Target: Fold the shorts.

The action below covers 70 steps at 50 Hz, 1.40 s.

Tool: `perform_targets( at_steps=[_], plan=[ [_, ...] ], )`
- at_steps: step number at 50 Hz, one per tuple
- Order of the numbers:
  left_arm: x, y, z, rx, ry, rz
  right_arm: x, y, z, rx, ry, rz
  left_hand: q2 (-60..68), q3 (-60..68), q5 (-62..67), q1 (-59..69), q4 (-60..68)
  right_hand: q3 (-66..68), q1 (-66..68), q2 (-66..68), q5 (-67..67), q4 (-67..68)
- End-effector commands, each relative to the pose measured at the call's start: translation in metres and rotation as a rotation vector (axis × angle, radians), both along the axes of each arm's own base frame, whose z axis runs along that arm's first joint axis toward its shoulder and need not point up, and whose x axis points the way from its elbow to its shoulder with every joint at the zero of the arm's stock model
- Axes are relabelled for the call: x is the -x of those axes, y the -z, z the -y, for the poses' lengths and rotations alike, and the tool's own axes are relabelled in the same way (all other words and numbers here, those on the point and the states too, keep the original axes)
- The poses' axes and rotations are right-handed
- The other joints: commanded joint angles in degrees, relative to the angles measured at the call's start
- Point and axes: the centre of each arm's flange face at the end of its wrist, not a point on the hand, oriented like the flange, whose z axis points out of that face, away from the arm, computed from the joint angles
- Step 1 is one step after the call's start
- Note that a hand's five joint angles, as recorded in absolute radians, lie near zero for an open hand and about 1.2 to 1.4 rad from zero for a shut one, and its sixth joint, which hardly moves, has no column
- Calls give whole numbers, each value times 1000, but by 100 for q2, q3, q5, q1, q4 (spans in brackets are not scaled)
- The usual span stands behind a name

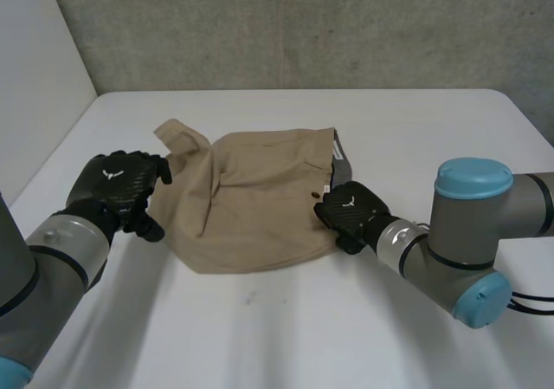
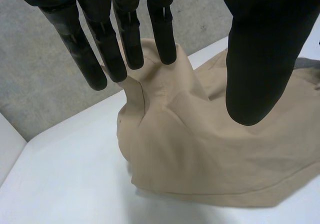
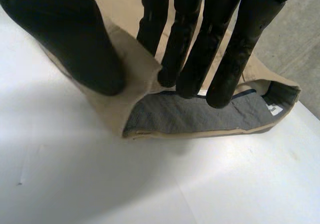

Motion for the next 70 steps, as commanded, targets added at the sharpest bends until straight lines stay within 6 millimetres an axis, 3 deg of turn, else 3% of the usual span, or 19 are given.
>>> perform_targets(
  at_steps=[1, 6, 15, 18, 22, 25, 28, 29, 33, 49, 70],
  plan=[
    [-4, 7, -9, -43, 0, 17, -5, -18, -1, 27, 1, 32, 508, 448, 588, 485, 526, 1777, 2774, 1746, 2002, 1762],
    [-7, 21, -21, -121, 15, 45, -9, -54, -9, 53, 41, 113, 1853, 1794, 1933, 1831, 1871, 1777, 2774, 1746, 2002, 1762],
    [-11, 48, -35, -251, 63, 58, -6, -73, -15, -9, 118, 176, 2562, 2502, 2642, 2539, 2580, 1777, 2774, 1746, 2002, 1762],
    [-16, 66, -27, -319, 33, 75, -5, -81, -19, -30, 126, 187, 2461, 2402, 2541, 2439, 2479, 1777, 2774, 1746, 2002, 1762],
    [-16, 68, -19, -315, 23, 73, -3, -88, -23, -69, 140, 221, 2343, 2284, 2424, 2321, 2362, 1777, 2774, 1746, 2002, 1762],
    [-15, 67, -10, -296, 12, 66, -4, -112, -35, -70, 123, 284, 2226, 2166, 2306, 2203, 2244, 1777, 2774, 1746, 2002, 1762],
    [-15, 70, 1, -285, 0, 60, -4, -118, -38, -63, 119, 298, 1940, 1880, 2020, 1917, 1958, 1777, 2774, 1746, 2002, 1762],
    [-15, 71, 3, -283, 0, 60, -3, -135, -44, -45, 112, 333, 1889, 1830, 1970, 1867, 1907, 1777, 2774, 1746, 2002, 1762],
    [-12, 73, 16, -250, -8, 53, -1, -147, -50, -26, 104, 351, 1134, 1075, 1215, 1112, 1153, 1777, 2774, 1746, 2002, 1762],
    [-14, 77, 50, -177, -44, 34, 1, -145, -55, -35, 104, 345, 526, 467, 607, 504, 545, 1777, 2774, 1746, 2002, 1762],
    [-10, 89, 79, -171, -51, 37, 2, -145, -53, -33, 100, 345, 560, 500, 640, 537, 578, 1777, 2774, 1746, 2002, 1762]
  ],
)
